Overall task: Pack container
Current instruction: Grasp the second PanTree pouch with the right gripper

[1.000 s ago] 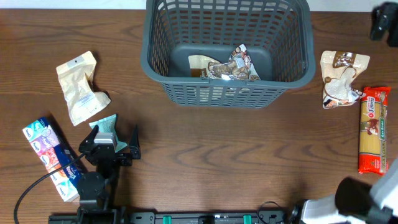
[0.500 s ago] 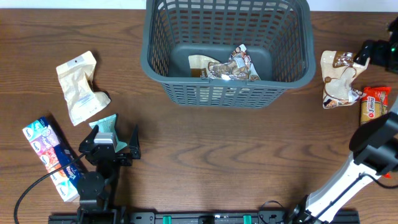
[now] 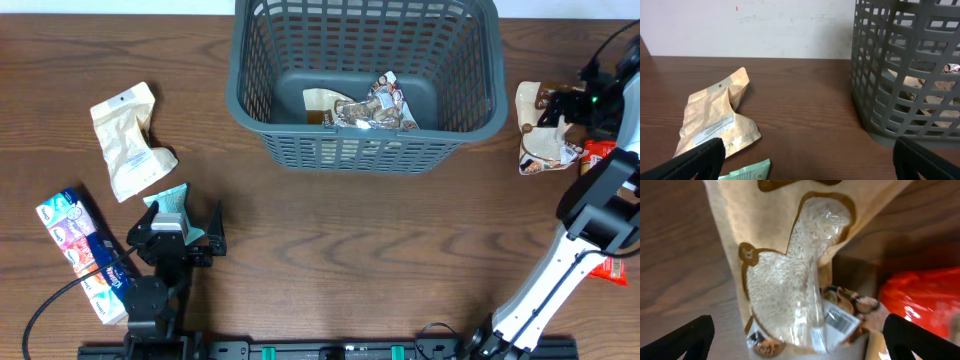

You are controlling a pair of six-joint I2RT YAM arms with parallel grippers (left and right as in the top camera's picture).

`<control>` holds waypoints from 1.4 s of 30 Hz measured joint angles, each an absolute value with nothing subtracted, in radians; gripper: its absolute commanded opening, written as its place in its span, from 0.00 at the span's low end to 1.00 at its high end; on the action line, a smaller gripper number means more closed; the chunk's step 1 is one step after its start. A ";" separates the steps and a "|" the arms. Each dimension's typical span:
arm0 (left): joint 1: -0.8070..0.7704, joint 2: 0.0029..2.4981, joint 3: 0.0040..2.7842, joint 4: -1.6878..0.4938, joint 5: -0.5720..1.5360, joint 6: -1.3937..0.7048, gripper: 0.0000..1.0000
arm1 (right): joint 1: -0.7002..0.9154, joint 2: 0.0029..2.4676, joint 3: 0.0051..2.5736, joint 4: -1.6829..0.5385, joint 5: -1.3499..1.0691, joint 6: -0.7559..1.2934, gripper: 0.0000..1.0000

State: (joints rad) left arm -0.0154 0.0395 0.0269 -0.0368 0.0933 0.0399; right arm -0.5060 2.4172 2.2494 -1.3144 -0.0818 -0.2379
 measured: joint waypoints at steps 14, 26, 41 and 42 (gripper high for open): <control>-0.015 0.039 0.027 -0.037 0.093 0.039 0.99 | -0.498 2.497 2.236 -1.236 -0.096 -0.257 0.99; -0.015 0.039 0.027 -0.037 0.093 0.033 0.99 | -0.455 2.497 2.193 -1.140 -0.098 -0.262 0.99; -0.015 0.039 0.027 -0.034 0.094 0.033 0.99 | -0.452 2.492 2.136 -1.114 -0.096 -0.279 0.38; -0.015 0.039 0.027 -0.034 0.094 0.033 0.99 | -0.452 2.492 2.136 -1.118 -0.104 -0.275 0.36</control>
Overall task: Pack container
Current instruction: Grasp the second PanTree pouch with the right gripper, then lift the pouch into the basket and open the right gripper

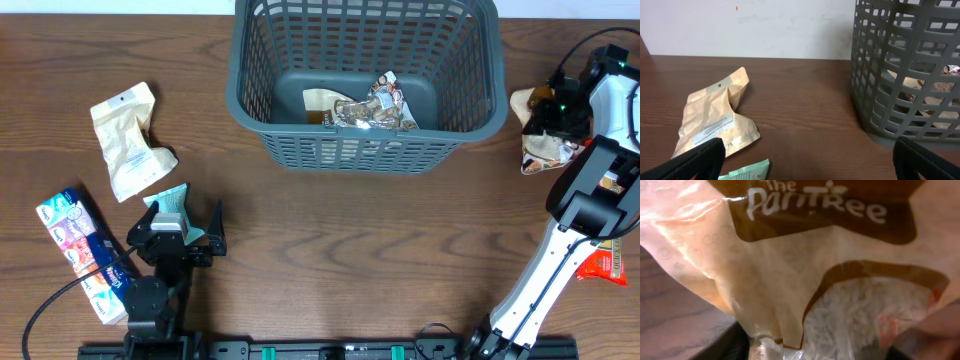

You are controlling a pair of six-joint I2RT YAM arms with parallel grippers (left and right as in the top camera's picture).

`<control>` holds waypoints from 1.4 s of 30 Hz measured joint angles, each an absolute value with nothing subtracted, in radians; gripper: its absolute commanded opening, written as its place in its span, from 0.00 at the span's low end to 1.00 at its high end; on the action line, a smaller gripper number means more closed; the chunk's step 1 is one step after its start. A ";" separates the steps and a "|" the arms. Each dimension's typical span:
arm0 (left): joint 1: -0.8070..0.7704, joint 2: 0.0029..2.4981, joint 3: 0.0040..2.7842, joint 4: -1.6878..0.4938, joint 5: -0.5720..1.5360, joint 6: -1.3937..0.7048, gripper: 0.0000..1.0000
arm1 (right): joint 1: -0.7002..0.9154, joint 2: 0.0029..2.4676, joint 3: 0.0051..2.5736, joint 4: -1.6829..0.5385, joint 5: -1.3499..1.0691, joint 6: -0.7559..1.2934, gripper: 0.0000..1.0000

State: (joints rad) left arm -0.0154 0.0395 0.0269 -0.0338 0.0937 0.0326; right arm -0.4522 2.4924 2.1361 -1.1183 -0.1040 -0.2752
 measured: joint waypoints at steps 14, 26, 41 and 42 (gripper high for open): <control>-0.015 0.039 0.027 -0.033 0.094 0.026 0.99 | -0.452 2.484 2.152 -1.211 -0.258 -0.265 0.01; -0.015 0.039 0.027 -0.034 0.094 0.026 0.99 | -0.356 2.041 2.337 -1.148 -0.338 -0.252 0.01; -0.015 0.039 0.027 -0.033 0.102 0.026 0.99 | 0.221 1.807 2.396 -1.310 -0.363 -0.897 0.01; -0.015 0.039 0.027 -0.033 0.102 0.026 0.99 | 0.239 1.837 2.393 -1.320 -0.354 -0.932 0.01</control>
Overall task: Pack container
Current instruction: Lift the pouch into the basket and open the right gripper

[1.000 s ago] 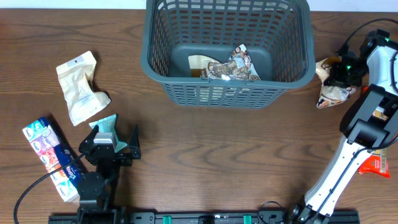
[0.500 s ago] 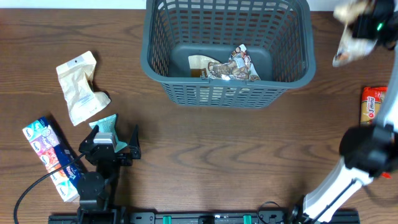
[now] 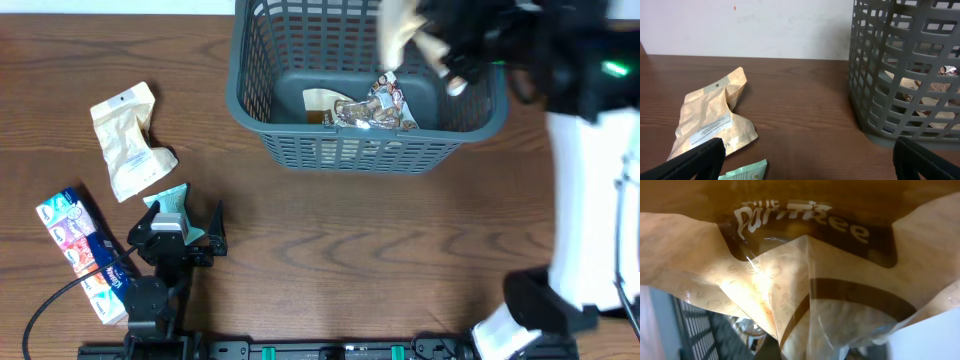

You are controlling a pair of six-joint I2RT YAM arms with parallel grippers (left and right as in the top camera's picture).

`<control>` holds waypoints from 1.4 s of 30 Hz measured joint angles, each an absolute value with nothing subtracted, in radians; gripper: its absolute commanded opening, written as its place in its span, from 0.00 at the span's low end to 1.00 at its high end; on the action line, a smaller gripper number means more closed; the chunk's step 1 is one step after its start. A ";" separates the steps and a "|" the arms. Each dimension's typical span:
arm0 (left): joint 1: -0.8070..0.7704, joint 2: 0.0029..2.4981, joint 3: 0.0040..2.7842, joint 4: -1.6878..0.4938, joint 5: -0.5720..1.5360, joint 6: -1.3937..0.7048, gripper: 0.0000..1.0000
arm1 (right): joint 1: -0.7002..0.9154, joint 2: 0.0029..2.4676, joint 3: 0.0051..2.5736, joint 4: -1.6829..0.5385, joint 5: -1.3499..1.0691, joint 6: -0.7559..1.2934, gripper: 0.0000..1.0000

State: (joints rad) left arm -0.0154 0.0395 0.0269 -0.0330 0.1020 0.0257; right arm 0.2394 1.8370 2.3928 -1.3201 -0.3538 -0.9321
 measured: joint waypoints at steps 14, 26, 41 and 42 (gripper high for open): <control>-0.015 0.039 0.027 -0.034 0.102 0.026 0.99 | 0.279 2.265 2.379 -1.277 -0.261 -1.146 0.01; -0.015 0.039 0.027 -0.035 0.102 0.026 0.99 | 0.283 2.384 2.374 -1.346 -0.290 -1.108 0.99; -0.015 0.039 0.027 -0.035 0.102 0.026 0.99 | 0.120 1.953 2.374 -1.304 -0.292 -0.813 0.99; -0.015 0.039 0.027 -0.035 0.102 0.026 0.99 | 0.075 1.906 2.374 -1.288 -0.284 -0.772 0.99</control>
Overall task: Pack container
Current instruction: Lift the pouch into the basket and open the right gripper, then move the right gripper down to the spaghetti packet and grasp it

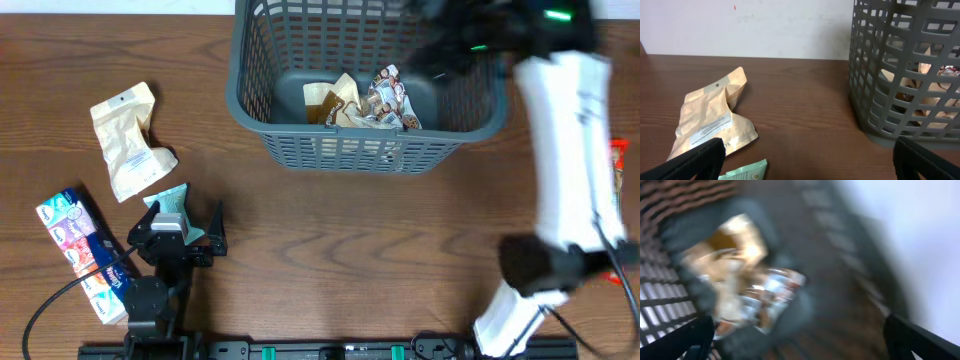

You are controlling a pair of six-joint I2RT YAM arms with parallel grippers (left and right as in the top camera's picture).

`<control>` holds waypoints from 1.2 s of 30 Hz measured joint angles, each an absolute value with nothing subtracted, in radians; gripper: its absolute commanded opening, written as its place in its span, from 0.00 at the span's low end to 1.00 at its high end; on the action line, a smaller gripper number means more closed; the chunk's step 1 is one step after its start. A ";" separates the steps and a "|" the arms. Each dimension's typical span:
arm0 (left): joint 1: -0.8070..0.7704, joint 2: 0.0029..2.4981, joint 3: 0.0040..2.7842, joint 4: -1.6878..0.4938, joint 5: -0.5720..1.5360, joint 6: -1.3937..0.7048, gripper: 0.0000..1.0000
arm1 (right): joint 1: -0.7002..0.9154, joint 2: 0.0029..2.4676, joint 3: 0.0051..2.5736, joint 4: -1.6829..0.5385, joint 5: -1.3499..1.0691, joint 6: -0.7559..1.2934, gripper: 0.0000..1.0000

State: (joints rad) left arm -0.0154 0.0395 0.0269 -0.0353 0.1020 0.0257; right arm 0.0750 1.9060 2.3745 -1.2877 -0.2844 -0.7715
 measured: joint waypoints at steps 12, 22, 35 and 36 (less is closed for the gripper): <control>-0.015 0.039 0.027 -0.035 0.102 0.025 0.99 | -0.638 1.678 2.361 -1.357 -0.187 -0.443 0.99; -0.015 0.039 0.027 -0.035 0.102 0.026 0.99 | -0.881 1.741 1.906 -1.174 -0.158 -0.402 0.99; -0.015 0.039 0.027 -0.035 0.102 0.026 0.99 | -0.891 1.805 1.448 -0.886 -0.114 -0.398 0.99; -0.015 0.039 0.027 -0.035 0.102 0.026 0.99 | -0.891 1.816 1.444 -0.879 -0.114 -0.398 0.99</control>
